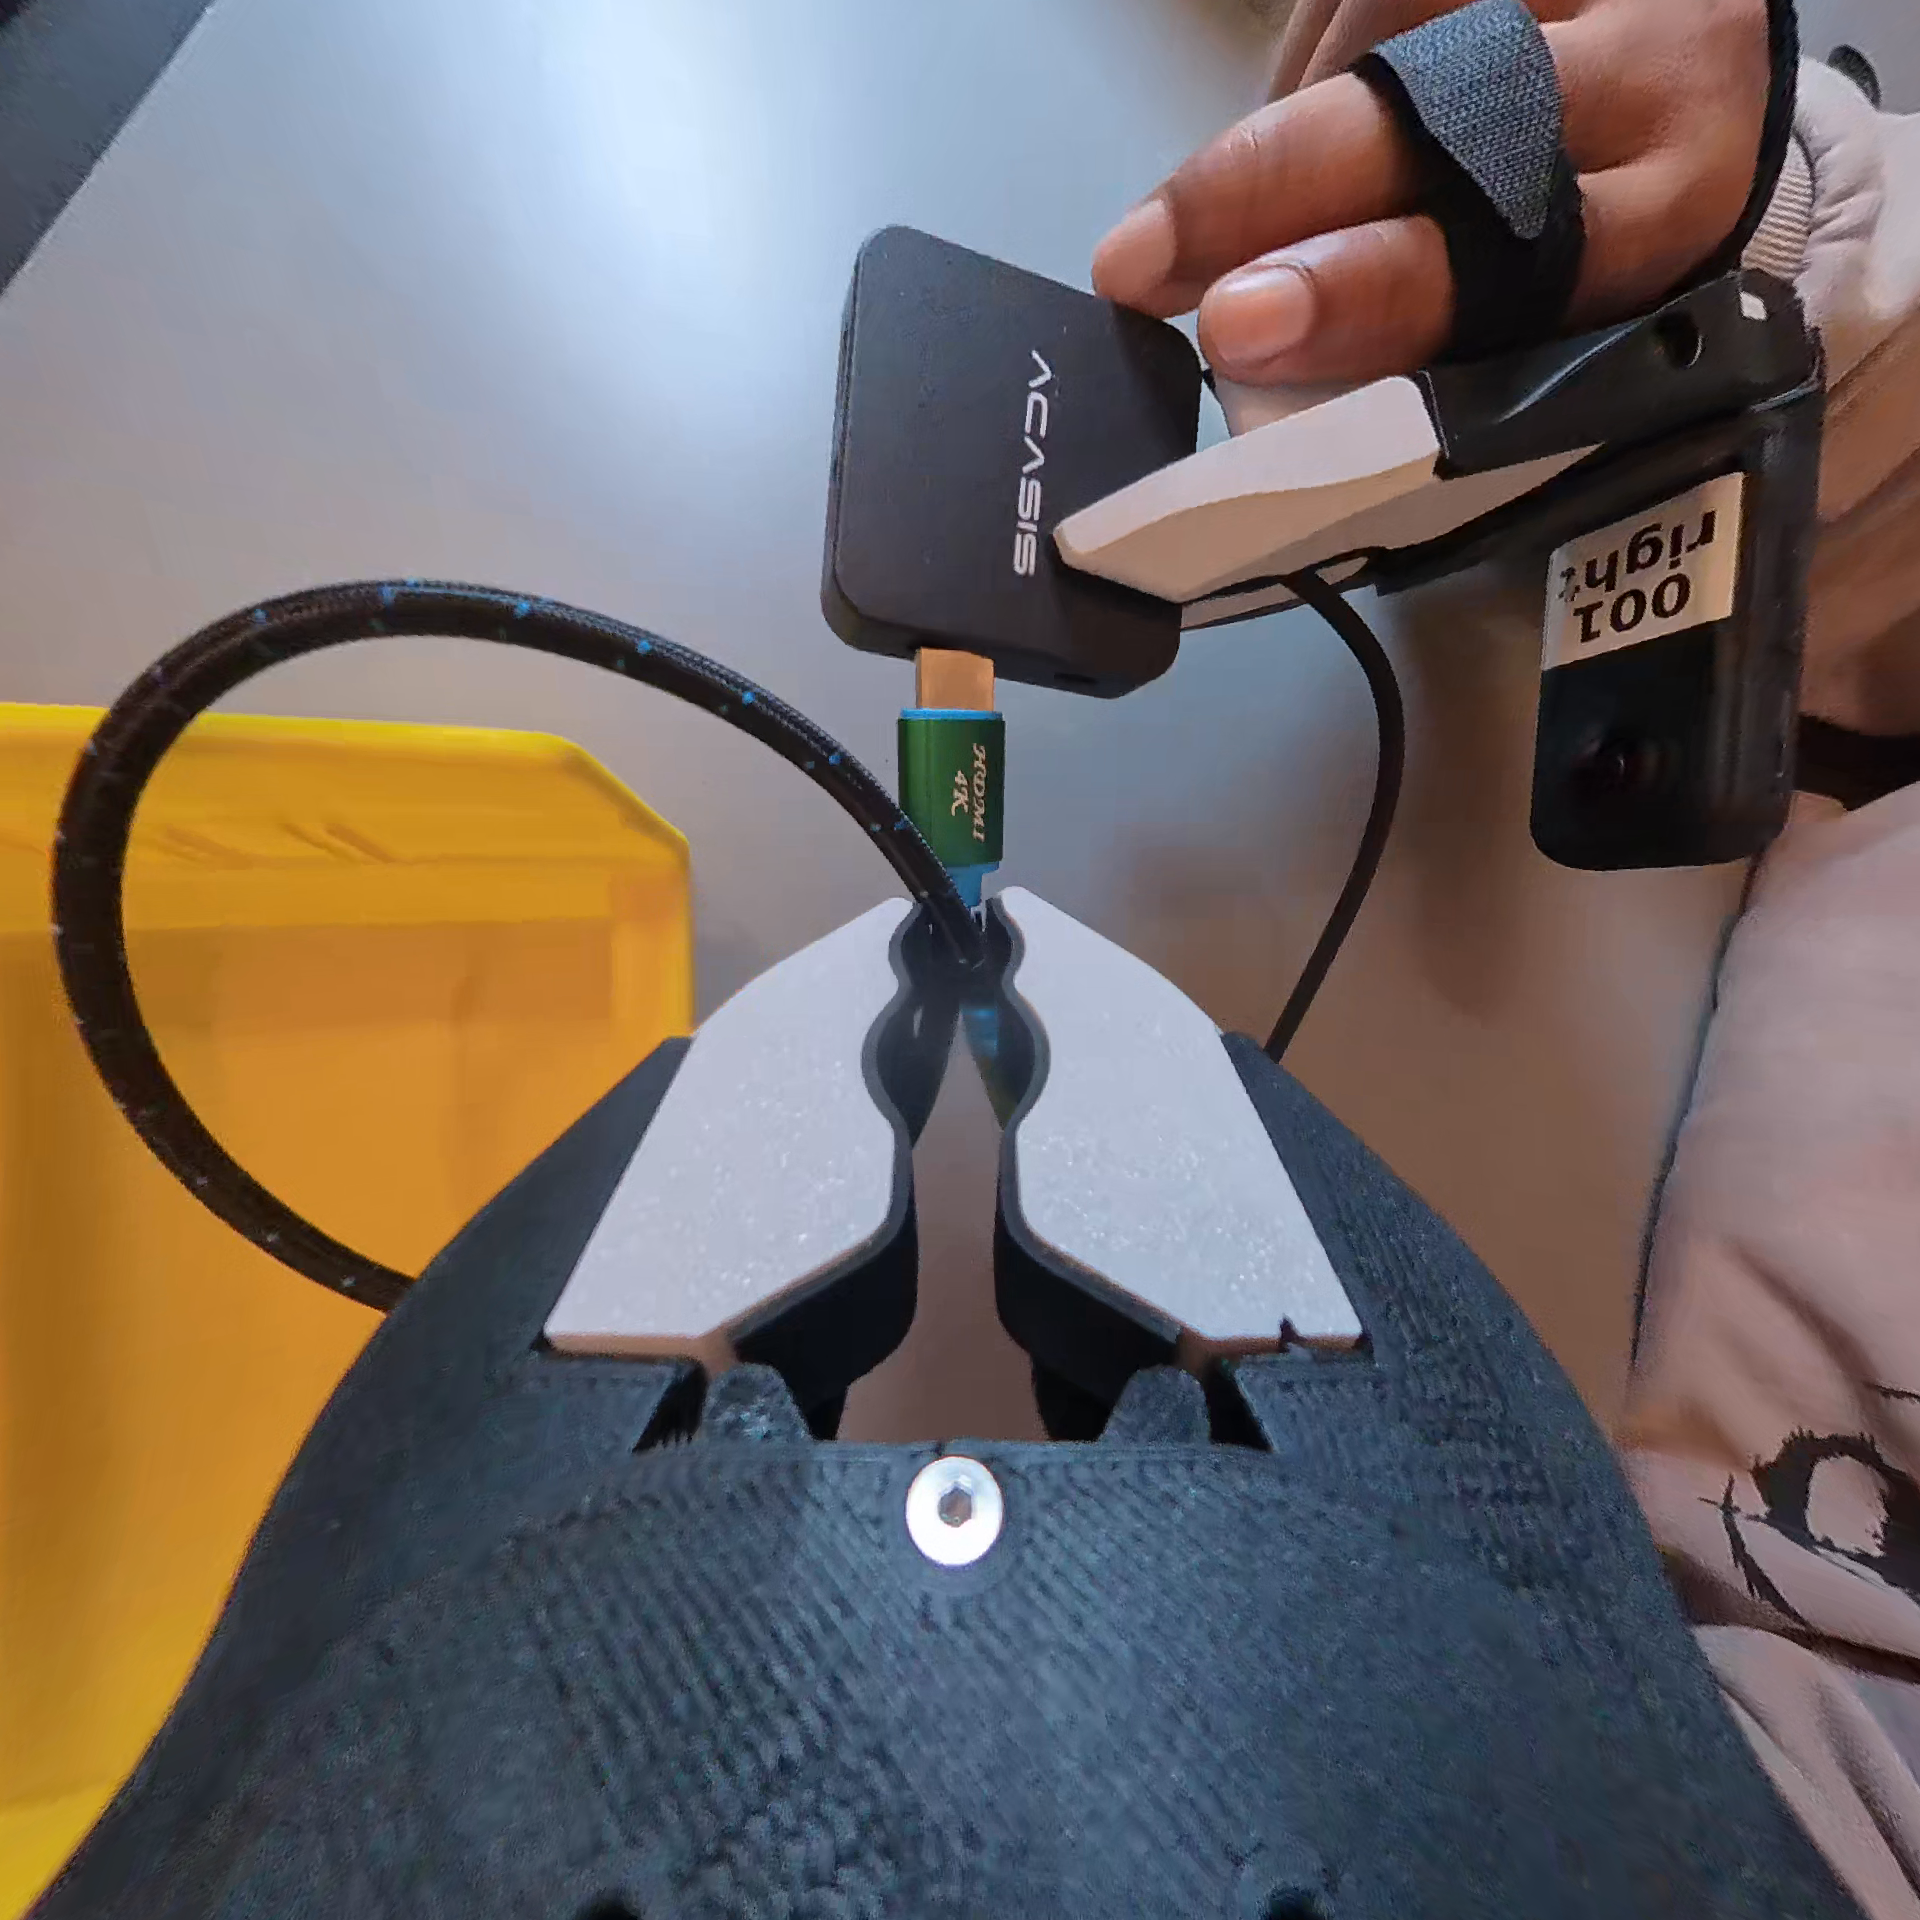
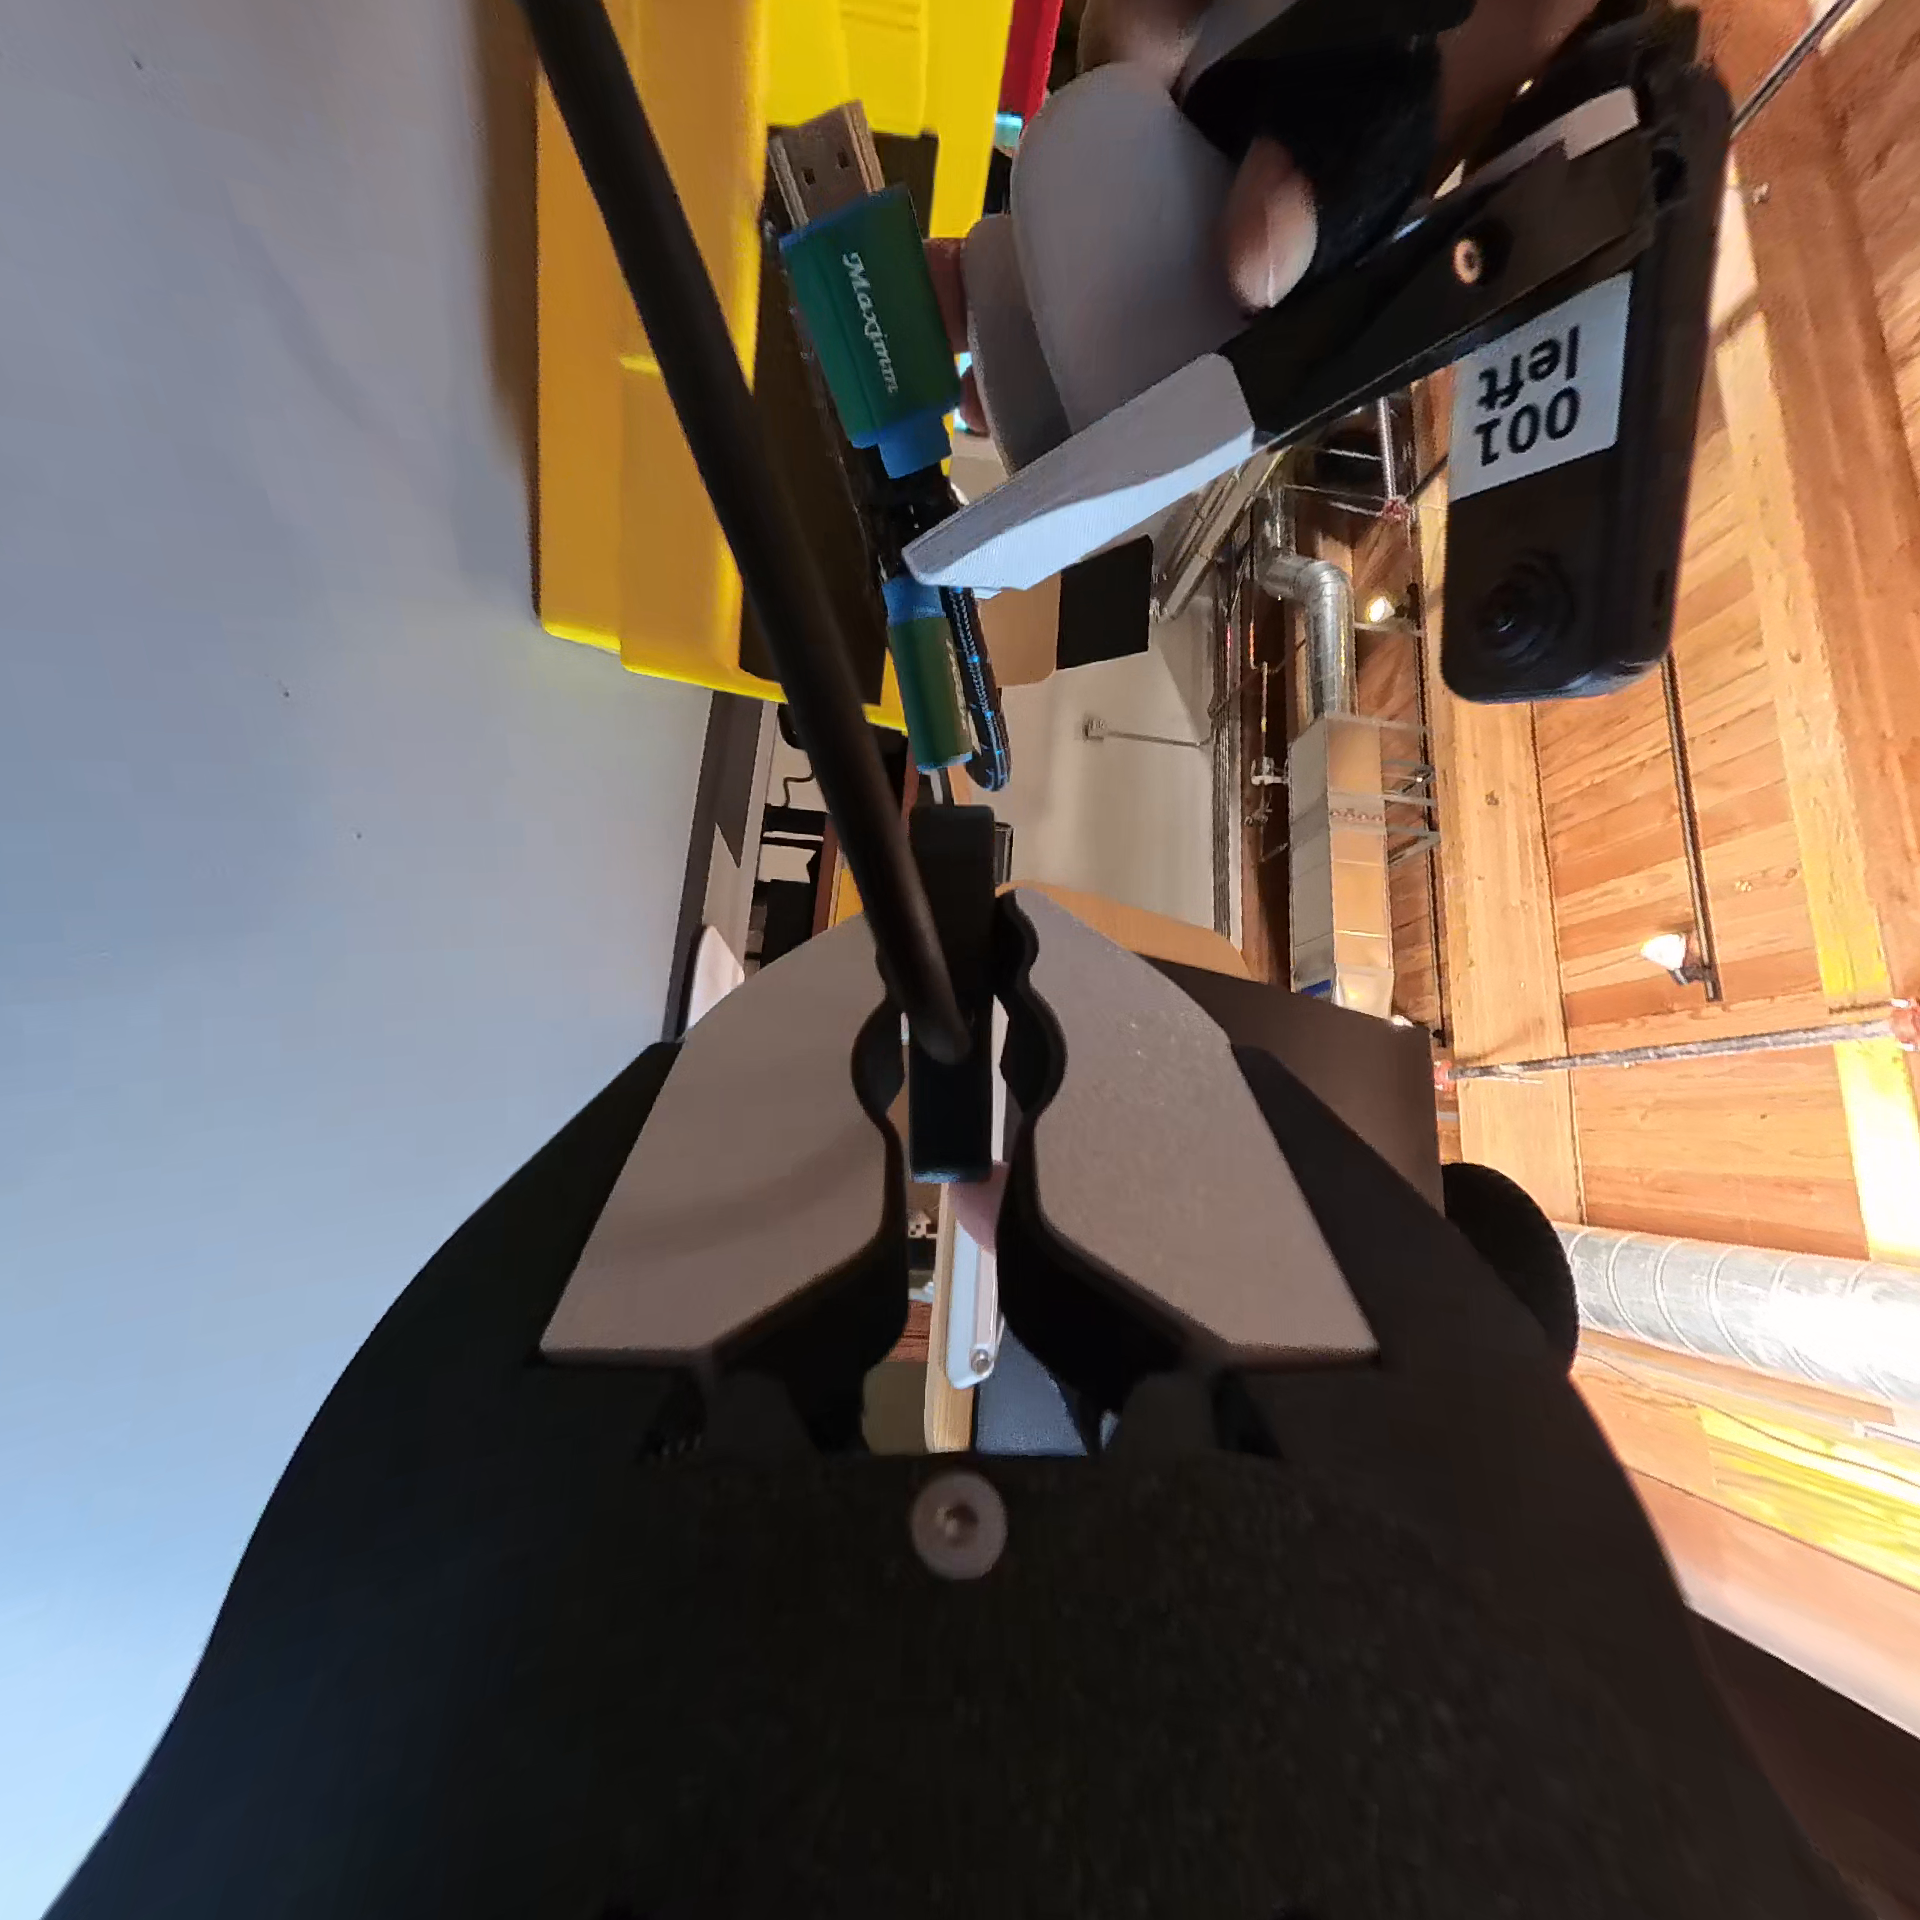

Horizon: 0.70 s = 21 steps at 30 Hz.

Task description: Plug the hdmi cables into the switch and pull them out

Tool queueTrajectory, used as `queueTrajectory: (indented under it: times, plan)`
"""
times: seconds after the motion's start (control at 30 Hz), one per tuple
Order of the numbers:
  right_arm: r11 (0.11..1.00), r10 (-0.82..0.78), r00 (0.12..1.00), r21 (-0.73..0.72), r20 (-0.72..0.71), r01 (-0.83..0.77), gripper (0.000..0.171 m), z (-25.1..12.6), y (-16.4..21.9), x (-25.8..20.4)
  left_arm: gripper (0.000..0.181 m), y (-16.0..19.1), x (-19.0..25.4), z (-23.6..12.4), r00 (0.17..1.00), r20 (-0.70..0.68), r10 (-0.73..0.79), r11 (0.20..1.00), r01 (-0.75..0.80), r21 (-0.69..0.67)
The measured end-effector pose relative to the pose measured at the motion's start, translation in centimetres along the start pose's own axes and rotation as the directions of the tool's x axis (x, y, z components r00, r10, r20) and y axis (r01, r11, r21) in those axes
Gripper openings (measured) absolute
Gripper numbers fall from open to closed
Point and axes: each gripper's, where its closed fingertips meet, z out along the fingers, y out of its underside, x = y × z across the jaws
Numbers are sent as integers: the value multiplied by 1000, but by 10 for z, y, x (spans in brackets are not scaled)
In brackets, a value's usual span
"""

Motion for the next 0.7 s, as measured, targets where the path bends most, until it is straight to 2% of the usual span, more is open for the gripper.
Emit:
queueTrajectory:
  times: [0.23,0.53,0.7]
  plan:
    - [1000,-15,1000,20,8,15,14,-1,-6,-3,10,3,-8,1,1000,5,-16,1000,16,9]
    - [1000,30,999,-10,39,-30,14,0,1,-5,17,-11,-10,1,992,93,81,995,-86,53]
    - [995,97,991,-43,96,-93,14,0,11,-16,23,-12,-14,13,956,211,202,979,-198,-42]
